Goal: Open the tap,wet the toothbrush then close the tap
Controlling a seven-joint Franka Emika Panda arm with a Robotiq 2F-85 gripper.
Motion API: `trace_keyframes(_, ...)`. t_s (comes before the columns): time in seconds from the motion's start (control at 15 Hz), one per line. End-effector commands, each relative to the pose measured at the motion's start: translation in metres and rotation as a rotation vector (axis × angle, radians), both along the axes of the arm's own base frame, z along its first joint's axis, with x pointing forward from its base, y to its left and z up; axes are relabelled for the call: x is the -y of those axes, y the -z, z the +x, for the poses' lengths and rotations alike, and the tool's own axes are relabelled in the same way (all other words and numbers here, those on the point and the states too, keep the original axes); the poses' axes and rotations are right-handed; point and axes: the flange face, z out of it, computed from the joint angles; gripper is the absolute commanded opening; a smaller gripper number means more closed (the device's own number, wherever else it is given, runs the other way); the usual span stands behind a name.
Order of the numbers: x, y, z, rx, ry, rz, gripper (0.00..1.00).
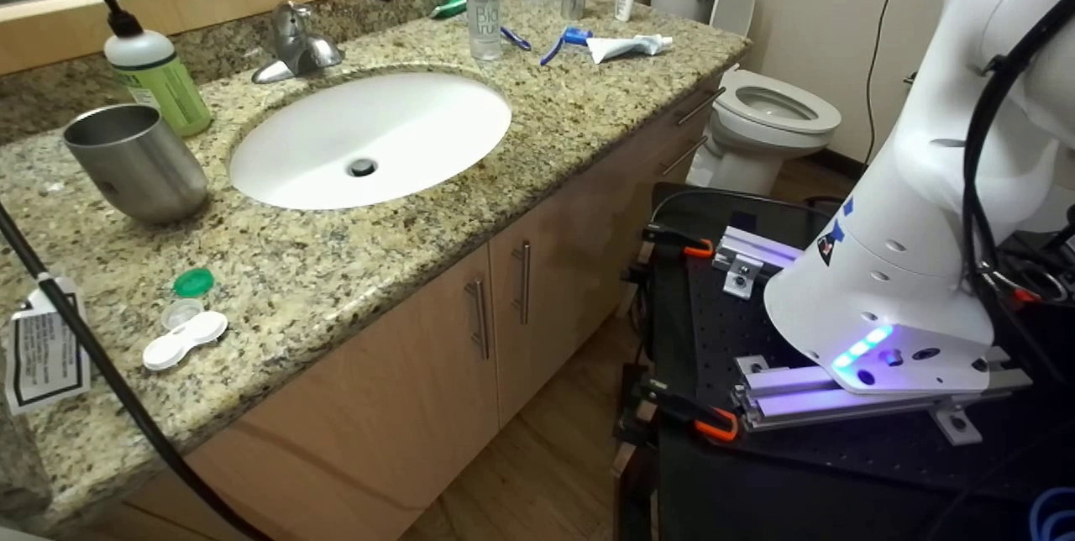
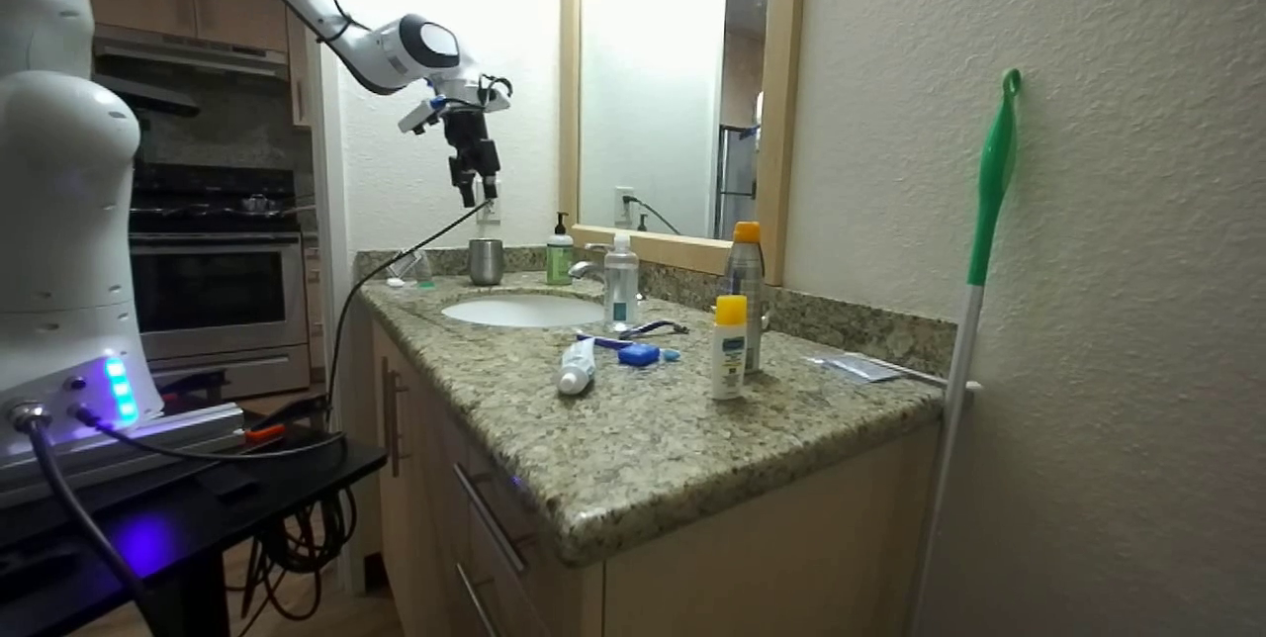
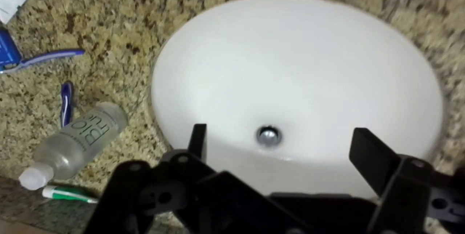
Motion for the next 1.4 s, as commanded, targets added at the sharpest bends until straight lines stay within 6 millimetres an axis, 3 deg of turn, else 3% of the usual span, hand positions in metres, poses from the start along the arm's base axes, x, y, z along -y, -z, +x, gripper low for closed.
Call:
trace_keyframes(0.0, 0.014, -0.001, 0.045, 0.178, 0.104, -0.013, 1.0)
trace_keyframes(0.13, -0.022, -0.003, 0.047, 0.216, 0.11, 0.07, 1.0)
trace_keyframes(0.2, 0.005, -0.002, 0.04, 0.183, 0.1, 0.025, 1.0)
trace_keyframes(0.33, -0.021, -0.001, 0.046, 0.197, 0.098, 0.056, 1.0)
trace_keyframes(0.4, -0.017, 0.004, 0.048, 0.162, 0.107, 0.025, 1.0)
trace_keyframes(0.6, 0.043, 0.027, 0.081, 0.235, 0.237, -0.092, 1.0)
trace_keyframes(0.87, 0.108, 0.033, 0.119, 0.327, 0.407, -0.211, 1.0)
trace_keyframes(0.93, 0.09, 0.029, 0.093, 0.287, 0.357, -0.163, 1.0)
trace_keyframes(1.07, 0.109, 0.035, 0.108, 0.304, 0.4, -0.192, 1.0)
trace_keyframes(1.33, 0.113, 0.045, 0.13, 0.336, 0.394, -0.194, 1.0)
